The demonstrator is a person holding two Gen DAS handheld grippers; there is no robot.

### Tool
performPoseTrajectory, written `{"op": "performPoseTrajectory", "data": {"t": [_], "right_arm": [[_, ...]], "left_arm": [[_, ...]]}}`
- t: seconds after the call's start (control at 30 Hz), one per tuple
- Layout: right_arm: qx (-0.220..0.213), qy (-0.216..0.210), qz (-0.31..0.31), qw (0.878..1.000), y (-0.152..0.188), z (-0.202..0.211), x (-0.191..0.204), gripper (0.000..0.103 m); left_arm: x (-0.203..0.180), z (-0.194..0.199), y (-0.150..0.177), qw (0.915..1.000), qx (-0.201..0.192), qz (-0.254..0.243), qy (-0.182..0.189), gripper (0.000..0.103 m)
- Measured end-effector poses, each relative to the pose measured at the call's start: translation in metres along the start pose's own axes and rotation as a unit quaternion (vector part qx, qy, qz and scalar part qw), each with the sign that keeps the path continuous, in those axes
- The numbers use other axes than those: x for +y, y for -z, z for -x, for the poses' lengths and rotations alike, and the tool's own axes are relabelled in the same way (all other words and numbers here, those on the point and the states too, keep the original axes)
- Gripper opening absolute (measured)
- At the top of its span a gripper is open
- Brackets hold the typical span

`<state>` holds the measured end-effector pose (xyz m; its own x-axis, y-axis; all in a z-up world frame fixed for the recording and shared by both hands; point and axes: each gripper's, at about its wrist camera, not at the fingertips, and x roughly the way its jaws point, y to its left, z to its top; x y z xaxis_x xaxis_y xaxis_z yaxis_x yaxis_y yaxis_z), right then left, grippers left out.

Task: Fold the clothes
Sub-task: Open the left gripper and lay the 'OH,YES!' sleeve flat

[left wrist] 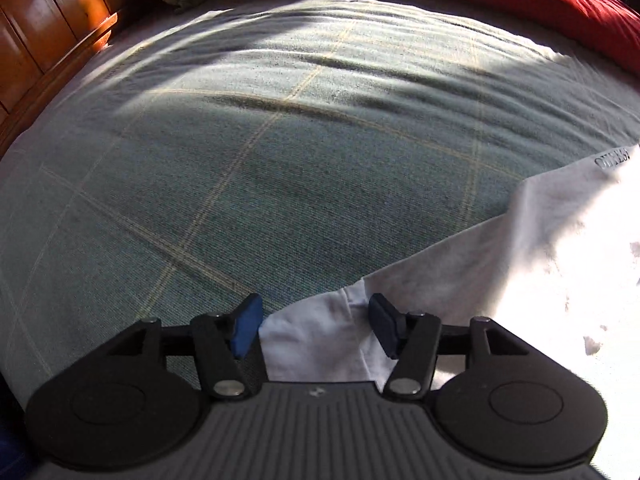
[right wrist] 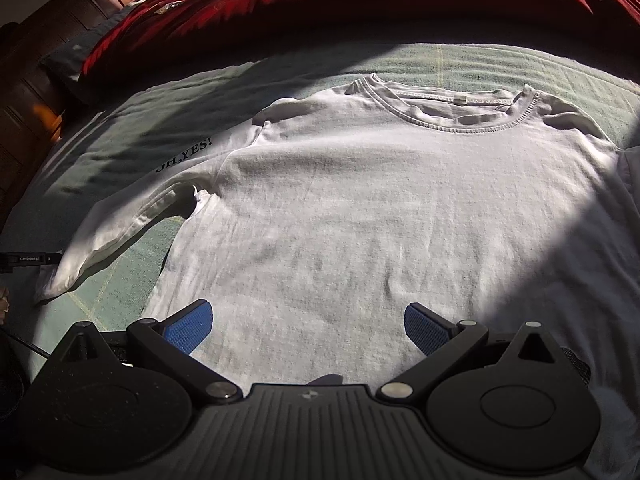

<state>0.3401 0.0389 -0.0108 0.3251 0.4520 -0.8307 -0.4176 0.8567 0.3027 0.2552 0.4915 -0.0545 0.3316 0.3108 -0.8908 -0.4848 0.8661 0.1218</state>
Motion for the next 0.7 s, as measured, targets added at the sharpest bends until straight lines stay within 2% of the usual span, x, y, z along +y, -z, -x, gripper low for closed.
{"op": "performPoseTrajectory", "data": {"t": [0.03, 0.07, 0.1, 0.17, 0.23, 0.27, 0.37, 0.47, 0.57, 0.6, 0.67, 0.7], "right_arm": [[0.000, -0.001, 0.003, 1.000, -0.001, 0.000, 0.002, 0.103], [-0.001, -0.002, 0.005, 1.000, -0.002, 0.000, 0.003, 0.103], [-0.002, -0.003, 0.006, 1.000, -0.002, 0.000, 0.004, 0.103], [-0.003, -0.007, 0.007, 1.000, -0.003, -0.001, 0.007, 0.103], [-0.004, -0.009, 0.009, 1.000, -0.003, -0.001, 0.009, 0.103], [-0.005, -0.010, 0.012, 1.000, -0.003, 0.000, 0.011, 0.103], [-0.004, -0.010, 0.018, 1.000, -0.002, 0.001, 0.012, 0.103], [-0.003, -0.009, 0.015, 1.000, 0.000, 0.002, 0.011, 0.103], [-0.005, -0.009, 0.011, 1.000, 0.001, 0.004, 0.010, 0.103], [-0.005, -0.009, 0.009, 1.000, 0.001, 0.003, 0.010, 0.103], [-0.005, -0.010, 0.007, 1.000, 0.002, 0.002, 0.010, 0.103], [-0.004, -0.011, 0.006, 1.000, 0.003, 0.001, 0.010, 0.103]], "left_arm": [[-0.001, 0.002, 0.000, 1.0000, 0.001, 0.003, 0.007, 0.044], [-0.002, 0.004, 0.001, 0.9997, 0.003, 0.007, 0.021, 0.025], [-0.005, 0.008, 0.002, 0.9996, 0.002, 0.006, 0.027, 0.014], [-0.012, 0.015, 0.001, 0.9998, -0.009, -0.013, 0.012, 0.011], [-0.008, 0.021, -0.004, 0.9997, -0.025, -0.003, -0.006, 0.011], [-0.002, 0.021, -0.006, 0.9995, -0.028, 0.008, -0.009, 0.011], [0.007, 0.021, -0.012, 0.9989, -0.032, 0.027, -0.020, 0.025], [0.003, 0.027, -0.015, 0.9990, -0.022, 0.031, -0.022, 0.027], [-0.011, 0.045, -0.013, 0.9976, -0.058, 0.024, -0.031, 0.039], [-0.020, 0.048, -0.014, 0.9976, -0.066, 0.015, -0.014, 0.047], [-0.039, 0.053, -0.015, 0.9964, -0.082, -0.003, 0.024, 0.051], [-0.049, 0.051, -0.014, 0.9958, -0.077, -0.011, 0.048, 0.052]]}}
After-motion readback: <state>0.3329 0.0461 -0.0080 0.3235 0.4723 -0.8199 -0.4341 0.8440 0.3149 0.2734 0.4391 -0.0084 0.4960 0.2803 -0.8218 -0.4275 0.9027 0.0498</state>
